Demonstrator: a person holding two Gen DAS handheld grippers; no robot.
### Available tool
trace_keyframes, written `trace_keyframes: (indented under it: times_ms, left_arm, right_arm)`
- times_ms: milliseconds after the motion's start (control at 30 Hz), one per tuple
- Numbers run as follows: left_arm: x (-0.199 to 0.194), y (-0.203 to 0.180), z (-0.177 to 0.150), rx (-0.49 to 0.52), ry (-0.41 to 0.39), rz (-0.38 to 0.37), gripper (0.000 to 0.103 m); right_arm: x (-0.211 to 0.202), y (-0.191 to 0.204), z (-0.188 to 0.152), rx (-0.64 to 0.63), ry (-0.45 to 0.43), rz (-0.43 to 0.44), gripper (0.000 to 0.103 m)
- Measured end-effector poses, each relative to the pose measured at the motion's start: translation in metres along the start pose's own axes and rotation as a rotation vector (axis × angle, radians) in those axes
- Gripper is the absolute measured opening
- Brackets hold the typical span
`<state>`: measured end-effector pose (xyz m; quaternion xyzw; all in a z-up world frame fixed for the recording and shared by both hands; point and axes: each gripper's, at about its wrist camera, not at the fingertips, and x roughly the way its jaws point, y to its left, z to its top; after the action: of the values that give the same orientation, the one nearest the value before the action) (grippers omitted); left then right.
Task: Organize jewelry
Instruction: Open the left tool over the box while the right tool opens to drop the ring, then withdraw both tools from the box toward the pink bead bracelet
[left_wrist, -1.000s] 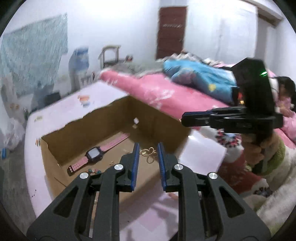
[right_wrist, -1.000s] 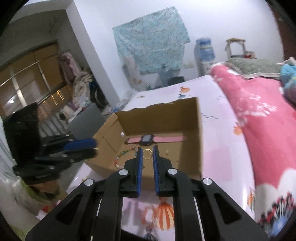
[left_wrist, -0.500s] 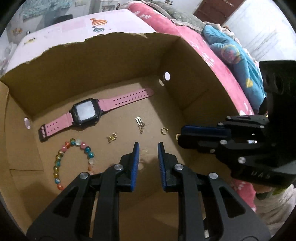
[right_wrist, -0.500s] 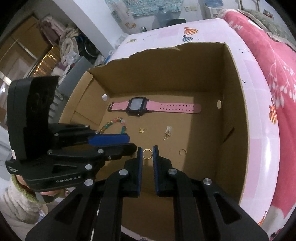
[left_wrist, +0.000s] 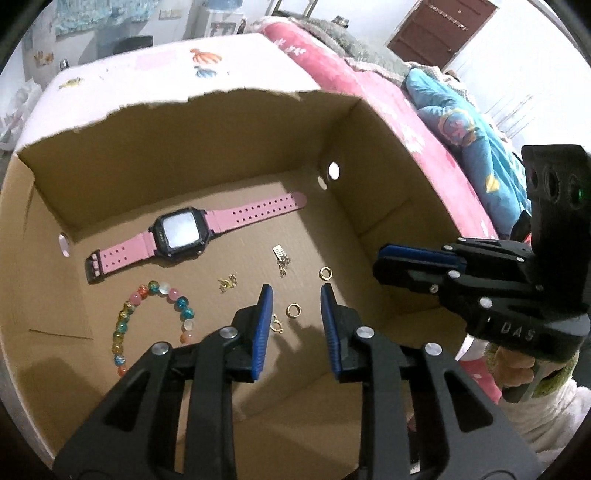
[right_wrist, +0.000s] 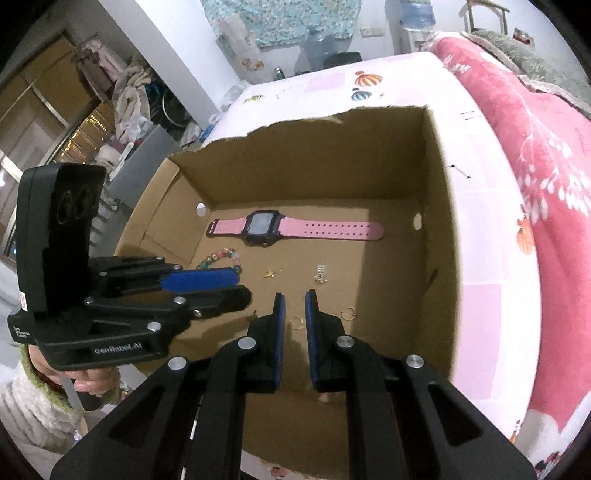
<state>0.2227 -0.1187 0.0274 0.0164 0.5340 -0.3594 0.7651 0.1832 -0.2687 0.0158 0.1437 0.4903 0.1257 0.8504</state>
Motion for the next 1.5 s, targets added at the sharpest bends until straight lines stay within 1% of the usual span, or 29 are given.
trace_keyframes:
  times_ms: [33,67,100,200,233,267,300,333,400,433,467,533,600,633,700,800,867,900,967,1033,1100,1133,1267,1433,1500]
  left_arm:
    - [-0.005,-0.001,-0.002,0.009,-0.015,0.006,0.027]
    - [-0.011,-0.002,-0.004,0.019,-0.030,0.012,0.031]
    - [-0.017,-0.004,-0.007,0.030,-0.050,0.021,0.033]
    - [-0.052,-0.013,-0.026,0.093,-0.171,0.083,0.034]
    - [-0.067,-0.017,-0.040,0.127,-0.230,0.104,0.036]
    - [-0.077,-0.019,-0.049,0.145,-0.260,0.117,0.039]
    - [-0.087,-0.020,-0.063,0.163,-0.293,0.124,0.040]
    - [-0.098,-0.023,-0.078,0.180,-0.323,0.123,0.041]
    - [-0.108,-0.025,-0.102,0.199,-0.346,0.124,0.046]
    - [-0.113,-0.026,-0.117,0.204,-0.355,0.122,0.047]
    - [-0.114,-0.027,-0.127,0.207,-0.353,0.118,0.050]
    - [-0.109,-0.029,-0.149,0.209,-0.330,0.115,0.050]
    - [-0.096,-0.030,-0.162,0.212,-0.291,0.136,0.050]
    - [-0.086,-0.029,-0.167,0.199,-0.262,0.144,0.050]
    - [-0.066,-0.025,-0.173,0.173,-0.212,0.157,0.050]
    - [-0.042,-0.026,-0.179,0.172,-0.175,0.192,0.050]
    - [-0.034,-0.031,-0.182,0.207,-0.177,0.227,0.050]
    - [-0.033,-0.032,-0.183,0.216,-0.179,0.233,0.050]
    - [-0.030,-0.035,-0.186,0.239,-0.181,0.236,0.050]
    - [-0.029,-0.039,-0.188,0.262,-0.188,0.238,0.050]
    - [-0.026,-0.046,-0.188,0.279,-0.190,0.238,0.050]
    - [-0.025,-0.049,-0.188,0.290,-0.195,0.232,0.050]
    - [-0.018,-0.060,-0.182,0.326,-0.211,0.206,0.050]
    - [-0.001,-0.075,-0.167,0.351,-0.231,0.162,0.049]
    - [0.006,-0.080,-0.160,0.357,-0.236,0.150,0.043]
  right_arm:
    - [-0.006,-0.001,-0.001,0.005,-0.018,0.006,0.012]
    - [-0.013,-0.003,-0.003,0.013,-0.037,0.014,0.012]
    - [-0.018,-0.004,-0.005,0.020,-0.054,0.020,0.013]
    - [-0.047,-0.009,-0.018,0.030,-0.139,0.056,0.013]
    - [-0.060,-0.009,-0.026,0.022,-0.171,0.077,0.013]
    - [-0.073,-0.010,-0.036,0.014,-0.203,0.102,0.014]
    - [-0.081,-0.011,-0.042,0.010,-0.221,0.117,0.019]
    - [-0.090,-0.012,-0.054,0.006,-0.245,0.130,0.021]
    - [-0.099,-0.013,-0.074,0.007,-0.266,0.140,0.022]
    - [-0.100,-0.013,-0.087,0.012,-0.263,0.143,0.022]
    - [-0.097,-0.014,-0.097,0.020,-0.250,0.140,0.022]
    - [-0.082,-0.014,-0.116,0.050,-0.196,0.122,0.022]
    - [-0.060,-0.013,-0.130,0.083,-0.135,0.104,0.022]
    - [-0.045,-0.013,-0.137,0.104,-0.097,0.090,0.022]
    - [-0.024,-0.011,-0.143,0.115,-0.049,0.057,0.022]
    - [0.002,0.000,-0.145,0.074,-0.007,0.001,0.022]
    - [0.016,0.011,-0.144,0.009,0.015,-0.054,0.022]
    - [0.021,0.014,-0.144,-0.010,0.024,-0.068,0.021]
    - [0.025,0.023,-0.142,-0.056,0.021,-0.097,0.020]
    - [0.028,0.028,-0.140,-0.091,0.020,-0.136,0.015]
    - [0.029,0.030,-0.140,-0.106,0.017,-0.151,0.010]
    - [0.029,0.029,-0.140,-0.107,0.013,-0.158,0.010]
    - [0.024,0.019,-0.141,-0.067,-0.013,-0.193,0.010]
    - [0.014,-0.010,-0.140,0.029,-0.054,-0.249,0.010]
    - [0.010,-0.022,-0.139,0.075,-0.075,-0.256,0.010]
